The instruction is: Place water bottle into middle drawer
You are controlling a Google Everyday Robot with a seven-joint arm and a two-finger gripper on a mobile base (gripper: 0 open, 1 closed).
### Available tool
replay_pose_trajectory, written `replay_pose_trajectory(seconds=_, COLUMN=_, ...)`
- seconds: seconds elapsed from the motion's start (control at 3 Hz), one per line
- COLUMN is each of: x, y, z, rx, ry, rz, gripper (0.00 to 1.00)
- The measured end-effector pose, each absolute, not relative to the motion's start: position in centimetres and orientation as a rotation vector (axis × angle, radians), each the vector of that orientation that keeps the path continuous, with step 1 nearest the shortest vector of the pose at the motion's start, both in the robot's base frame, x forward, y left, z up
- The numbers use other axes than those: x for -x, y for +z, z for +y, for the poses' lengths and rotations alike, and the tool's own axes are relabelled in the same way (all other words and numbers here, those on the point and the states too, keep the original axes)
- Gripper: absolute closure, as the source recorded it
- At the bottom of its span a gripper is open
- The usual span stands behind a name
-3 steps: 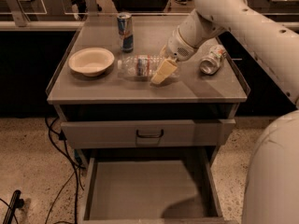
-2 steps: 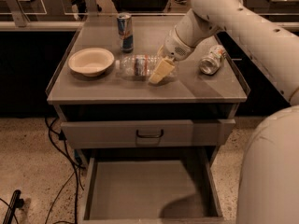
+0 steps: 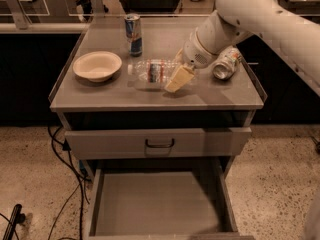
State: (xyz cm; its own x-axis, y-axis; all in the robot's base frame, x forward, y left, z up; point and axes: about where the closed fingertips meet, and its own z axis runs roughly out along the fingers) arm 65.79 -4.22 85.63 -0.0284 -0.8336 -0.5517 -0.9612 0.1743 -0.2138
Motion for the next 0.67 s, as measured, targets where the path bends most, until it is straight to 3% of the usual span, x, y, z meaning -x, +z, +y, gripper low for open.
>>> replay_pose_trajectory(seconds=0.67, x=-59.1, y=86.2, z=-6.4, rx=1.599, ry=0.227, rz=1.876, gripper=1.0)
